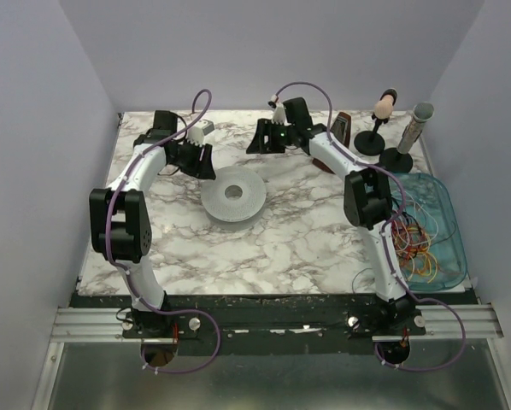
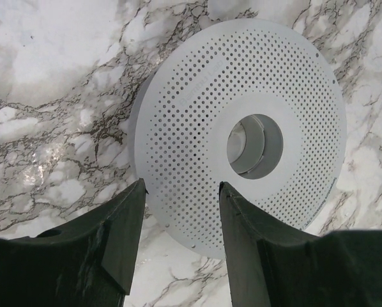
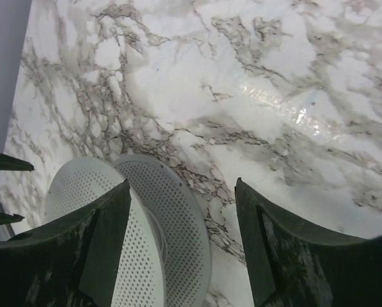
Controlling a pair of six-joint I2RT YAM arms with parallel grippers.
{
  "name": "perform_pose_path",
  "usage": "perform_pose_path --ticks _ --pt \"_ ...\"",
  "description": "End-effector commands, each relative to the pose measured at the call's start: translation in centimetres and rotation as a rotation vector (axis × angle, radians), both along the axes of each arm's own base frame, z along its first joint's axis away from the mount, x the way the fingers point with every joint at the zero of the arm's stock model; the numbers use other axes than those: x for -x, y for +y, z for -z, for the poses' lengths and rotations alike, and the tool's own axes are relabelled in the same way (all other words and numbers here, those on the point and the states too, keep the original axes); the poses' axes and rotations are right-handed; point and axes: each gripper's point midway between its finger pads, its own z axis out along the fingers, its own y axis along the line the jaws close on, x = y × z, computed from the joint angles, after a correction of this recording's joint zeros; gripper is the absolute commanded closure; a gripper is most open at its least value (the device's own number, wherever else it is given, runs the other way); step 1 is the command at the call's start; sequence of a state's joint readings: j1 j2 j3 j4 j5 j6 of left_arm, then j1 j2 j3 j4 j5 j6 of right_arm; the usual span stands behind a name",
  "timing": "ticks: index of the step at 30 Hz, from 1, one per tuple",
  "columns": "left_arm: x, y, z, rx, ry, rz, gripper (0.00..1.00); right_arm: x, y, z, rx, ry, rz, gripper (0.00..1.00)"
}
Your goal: Wrap the cables
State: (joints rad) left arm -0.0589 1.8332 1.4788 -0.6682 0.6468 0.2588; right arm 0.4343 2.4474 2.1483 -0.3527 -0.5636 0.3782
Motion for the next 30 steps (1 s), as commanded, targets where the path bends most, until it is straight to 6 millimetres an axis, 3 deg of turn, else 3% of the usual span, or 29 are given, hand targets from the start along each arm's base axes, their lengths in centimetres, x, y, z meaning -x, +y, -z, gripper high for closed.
perform_pose_path --ticks 1,3,8,10,12,16,19,21,25,30 --pt "-1.3 0.7 -2.3 0.007 -0.072 -0.049 0.42 -1.8 -1.7 -4.1 0.044 -0.141 0.074 0.15" --pt "-1.9 1.2 -3.5 0.001 -0.117 -0.078 0.41 -1.7 -2.2 -5.8 0.057 -0.194 0.078 0.00" --pt "-2.2 1.8 -5.9 -0.023 -0.194 -0.097 0.39 -0.5 -3.8 -11.6 0.078 -0.353 0.073 0.00" --pt "-1.9 1.8 -6.0 -0.020 -0.189 -0.096 0.39 1.2 -4.4 -12.0 0.096 -0.369 0.040 0.00" --pt "-1.6 2.0 -5.5 -0.032 -0.177 -0.103 0.40 3.3 -5.9 -10.5 0.140 -0.320 0.058 0.00" --pt "-0.6 2.5 -4.5 -0.039 -0.151 -0.115 0.41 8.9 -10.7 -3.0 0.314 -0.121 0.137 0.00" --pt "-0.1 2.6 -3.5 -0.046 -0.121 -0.116 0.42 12.6 -11.3 0.6 0.365 -0.065 0.083 0.00" --pt "0.3 2.5 -2.4 -0.046 -0.088 -0.114 0.44 13.6 -10.9 2.1 0.411 -0.046 0.036 0.08" --pt "0.9 2.3 -0.5 -0.034 -0.022 -0.104 0.45 13.7 -10.0 4.5 0.440 0.058 0.016 0.39" --pt "1.4 2.1 1.0 -0.026 0.008 -0.098 0.44 14.6 -9.8 7.2 0.454 0.140 0.003 0.42"
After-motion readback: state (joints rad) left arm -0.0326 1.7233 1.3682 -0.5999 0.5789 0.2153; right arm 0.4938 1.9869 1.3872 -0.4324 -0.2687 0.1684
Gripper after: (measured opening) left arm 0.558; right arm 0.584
